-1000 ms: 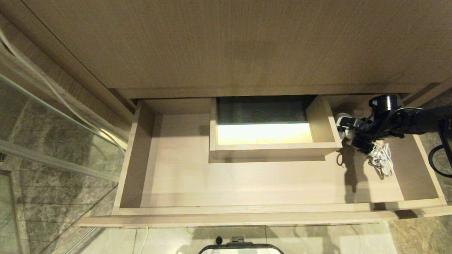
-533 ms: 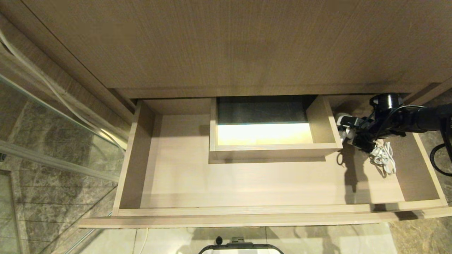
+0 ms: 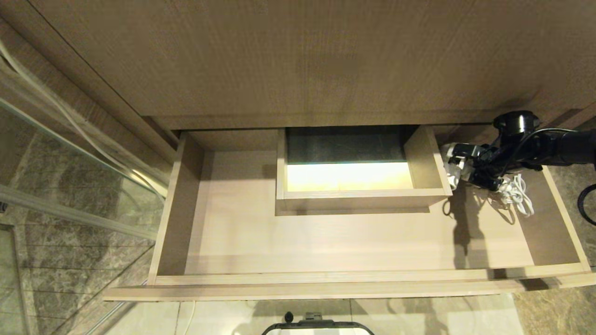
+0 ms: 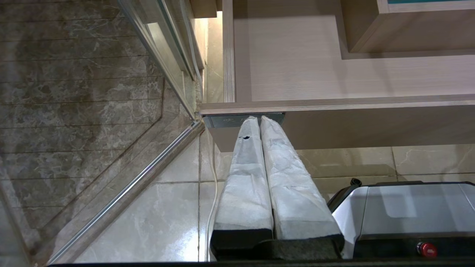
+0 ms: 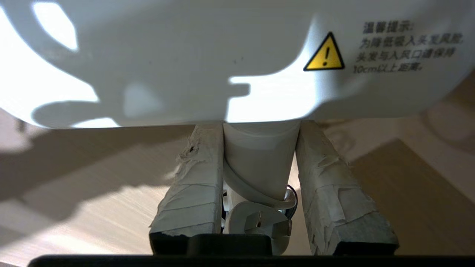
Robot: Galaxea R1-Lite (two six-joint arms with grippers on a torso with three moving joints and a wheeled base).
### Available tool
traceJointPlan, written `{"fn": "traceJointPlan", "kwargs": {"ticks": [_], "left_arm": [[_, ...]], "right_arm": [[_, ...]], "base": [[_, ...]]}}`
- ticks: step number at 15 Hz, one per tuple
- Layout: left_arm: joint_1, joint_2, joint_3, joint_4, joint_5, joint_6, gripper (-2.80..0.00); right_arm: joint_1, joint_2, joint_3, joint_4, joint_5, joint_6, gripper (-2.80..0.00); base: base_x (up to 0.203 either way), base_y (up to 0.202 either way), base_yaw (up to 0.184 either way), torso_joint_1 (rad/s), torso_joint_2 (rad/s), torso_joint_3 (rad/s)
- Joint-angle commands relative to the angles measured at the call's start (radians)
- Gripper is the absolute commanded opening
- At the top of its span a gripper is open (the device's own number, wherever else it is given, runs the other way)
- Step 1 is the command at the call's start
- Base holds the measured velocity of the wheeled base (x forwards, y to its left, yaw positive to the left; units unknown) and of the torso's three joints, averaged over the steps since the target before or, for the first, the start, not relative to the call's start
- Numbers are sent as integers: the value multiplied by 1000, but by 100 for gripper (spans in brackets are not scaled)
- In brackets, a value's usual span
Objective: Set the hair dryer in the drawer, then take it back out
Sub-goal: Take the hairdryer out
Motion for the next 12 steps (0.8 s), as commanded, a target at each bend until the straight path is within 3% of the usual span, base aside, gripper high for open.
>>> {"fn": "traceJointPlan", "kwargs": {"ticks": [1, 12], "left_arm": [[2, 1, 0, 0, 0, 0, -280], [2, 1, 0, 0, 0, 0, -280]], "right_arm": [[0, -35, 0, -1, 0, -6, -280], [-12, -172, 6, 160, -5, -18, -280]], "base": [[0, 0, 0, 0, 0, 0], [0, 0, 0, 0, 0, 0]]}}
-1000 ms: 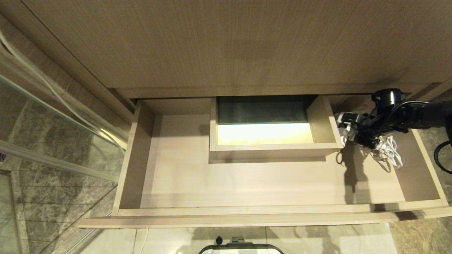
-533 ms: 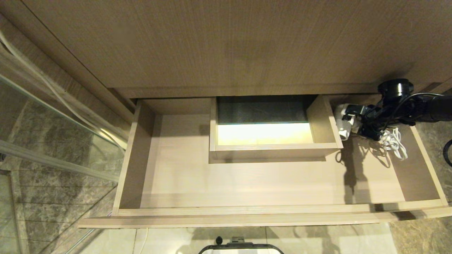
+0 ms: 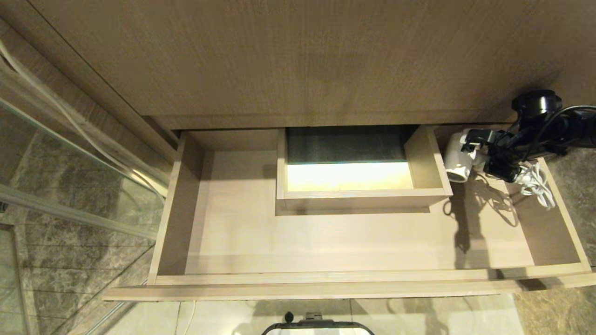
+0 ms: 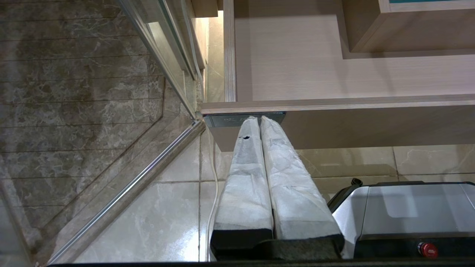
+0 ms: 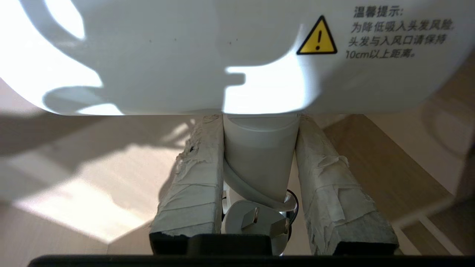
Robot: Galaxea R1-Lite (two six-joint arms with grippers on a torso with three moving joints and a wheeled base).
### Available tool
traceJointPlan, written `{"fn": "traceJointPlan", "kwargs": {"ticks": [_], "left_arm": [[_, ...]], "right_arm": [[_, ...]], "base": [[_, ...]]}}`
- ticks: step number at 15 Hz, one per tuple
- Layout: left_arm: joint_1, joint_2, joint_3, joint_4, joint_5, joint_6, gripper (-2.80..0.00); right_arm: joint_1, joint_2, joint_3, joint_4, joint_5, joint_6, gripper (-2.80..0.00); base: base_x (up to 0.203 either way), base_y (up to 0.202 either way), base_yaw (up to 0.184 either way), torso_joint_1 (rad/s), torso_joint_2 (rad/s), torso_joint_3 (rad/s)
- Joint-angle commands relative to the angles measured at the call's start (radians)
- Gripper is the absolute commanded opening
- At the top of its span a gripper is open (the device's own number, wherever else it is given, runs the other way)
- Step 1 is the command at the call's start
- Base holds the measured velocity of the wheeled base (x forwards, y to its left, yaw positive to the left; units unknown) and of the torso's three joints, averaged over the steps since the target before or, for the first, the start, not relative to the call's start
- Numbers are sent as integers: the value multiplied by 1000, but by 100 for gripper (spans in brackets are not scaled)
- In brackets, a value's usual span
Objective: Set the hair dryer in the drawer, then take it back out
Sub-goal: Take the hairdryer out
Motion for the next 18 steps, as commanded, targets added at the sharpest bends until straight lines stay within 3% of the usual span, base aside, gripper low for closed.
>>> {"fn": "traceJointPlan", "kwargs": {"ticks": [1, 11, 18], "left_arm": [[0, 1, 0, 0, 0, 0, -280], [-1, 1, 0, 0, 0, 0, -280], [0, 0, 0, 0, 0, 0, -280]], "right_arm": [[-1, -61, 11, 33, 0, -7, -280], [-8, -214, 23, 173, 0, -8, -280], [-70, -378, 79, 282, 1, 3, -280]], "base": [[0, 0, 0, 0, 0, 0], [0, 0, 0, 0, 0, 0], [0, 0, 0, 0, 0, 0]]}}
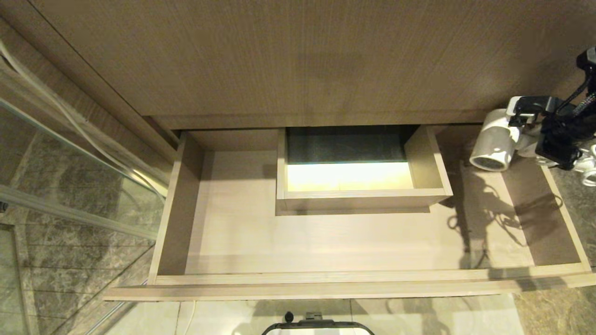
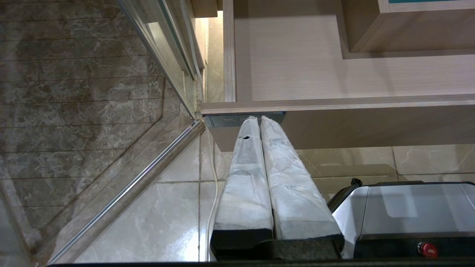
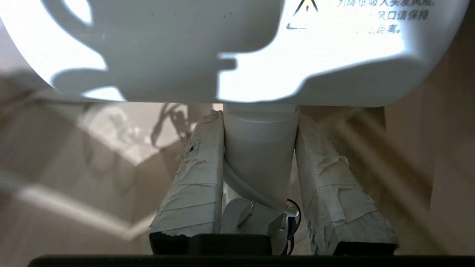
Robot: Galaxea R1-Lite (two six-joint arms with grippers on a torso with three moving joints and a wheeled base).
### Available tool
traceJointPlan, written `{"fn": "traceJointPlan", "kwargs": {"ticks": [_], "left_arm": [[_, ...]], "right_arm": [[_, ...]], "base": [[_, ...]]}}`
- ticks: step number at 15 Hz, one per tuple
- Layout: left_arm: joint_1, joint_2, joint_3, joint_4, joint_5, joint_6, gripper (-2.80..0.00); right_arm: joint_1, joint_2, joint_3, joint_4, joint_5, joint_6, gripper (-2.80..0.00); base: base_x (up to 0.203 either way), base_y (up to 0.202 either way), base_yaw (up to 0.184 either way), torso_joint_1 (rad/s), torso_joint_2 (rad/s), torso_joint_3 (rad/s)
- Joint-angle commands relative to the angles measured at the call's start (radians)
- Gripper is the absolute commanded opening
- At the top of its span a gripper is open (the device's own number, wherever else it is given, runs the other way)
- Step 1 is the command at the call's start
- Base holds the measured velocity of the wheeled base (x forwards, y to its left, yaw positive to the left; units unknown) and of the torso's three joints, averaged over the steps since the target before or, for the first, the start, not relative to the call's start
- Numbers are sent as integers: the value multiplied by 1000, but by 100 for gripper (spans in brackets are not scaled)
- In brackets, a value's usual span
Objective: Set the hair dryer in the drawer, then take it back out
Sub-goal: Take the hairdryer out, then place it on the countertop
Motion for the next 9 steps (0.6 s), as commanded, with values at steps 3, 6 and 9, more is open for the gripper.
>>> {"fn": "traceJointPlan", "kwargs": {"ticks": [3, 6, 9], "left_arm": [[-1, 0, 1, 0, 0, 0, -280], [0, 1, 0, 0, 0, 0, -280], [0, 0, 0, 0, 0, 0, -280]], "right_arm": [[-62, -170, 92, 25, 5, 0, -280], [-78, -267, 160, 31, 5, 77, -280], [-79, -359, 225, 62, 5, 175, -280]], "base": [[0, 0, 0, 0, 0, 0], [0, 0, 0, 0, 0, 0], [0, 0, 0, 0, 0, 0]]}}
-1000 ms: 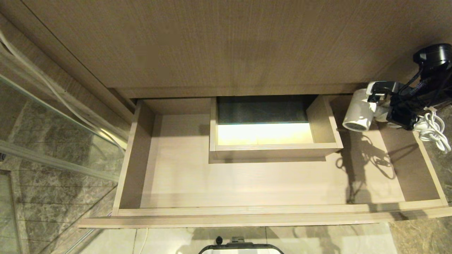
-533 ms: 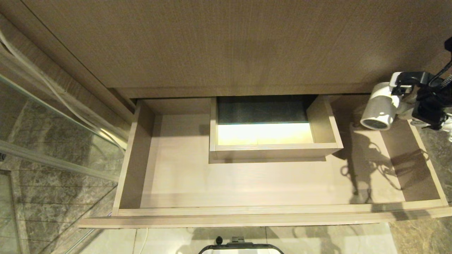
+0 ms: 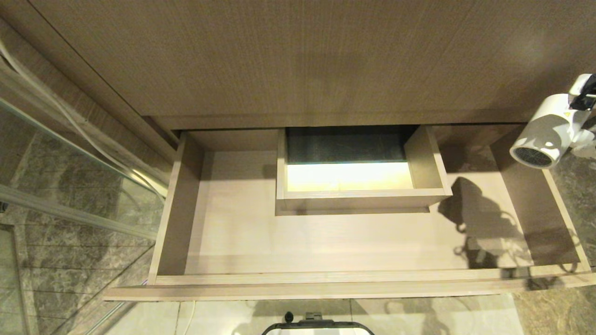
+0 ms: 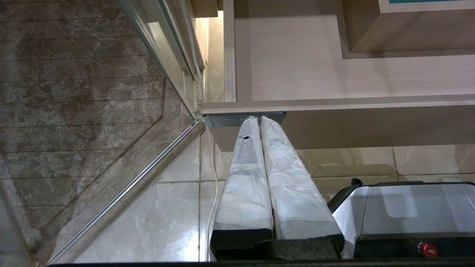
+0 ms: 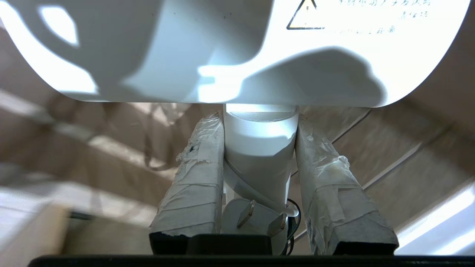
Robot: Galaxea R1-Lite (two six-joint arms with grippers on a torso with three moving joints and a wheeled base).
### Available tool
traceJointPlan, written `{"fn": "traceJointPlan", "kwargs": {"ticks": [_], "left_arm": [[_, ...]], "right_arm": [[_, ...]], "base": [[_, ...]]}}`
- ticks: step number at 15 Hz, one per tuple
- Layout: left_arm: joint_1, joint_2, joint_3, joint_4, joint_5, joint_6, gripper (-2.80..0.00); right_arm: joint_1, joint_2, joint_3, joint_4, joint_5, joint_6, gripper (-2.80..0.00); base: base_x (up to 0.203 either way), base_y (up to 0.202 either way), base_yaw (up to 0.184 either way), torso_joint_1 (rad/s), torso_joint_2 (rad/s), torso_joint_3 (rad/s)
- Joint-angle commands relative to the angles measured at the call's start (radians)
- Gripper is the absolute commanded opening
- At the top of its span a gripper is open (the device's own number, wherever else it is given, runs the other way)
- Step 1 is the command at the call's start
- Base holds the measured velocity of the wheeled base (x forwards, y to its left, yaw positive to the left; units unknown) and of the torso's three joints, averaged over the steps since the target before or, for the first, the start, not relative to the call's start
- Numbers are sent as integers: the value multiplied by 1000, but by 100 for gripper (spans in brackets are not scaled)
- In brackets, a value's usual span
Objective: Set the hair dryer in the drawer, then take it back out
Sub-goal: Place it on the countertop
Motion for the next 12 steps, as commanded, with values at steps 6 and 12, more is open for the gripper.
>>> {"fn": "traceJointPlan", "kwargs": {"ticks": [6, 12], "left_arm": [[-1, 1, 0, 0, 0, 0, -280], [0, 0, 0, 0, 0, 0, -280]], "right_arm": [[-3, -189, 74, 46, 1, 120, -280], [-3, -299, 129, 43, 5, 184, -280]], "base": [[0, 0, 0, 0, 0, 0], [0, 0, 0, 0, 0, 0]]}}
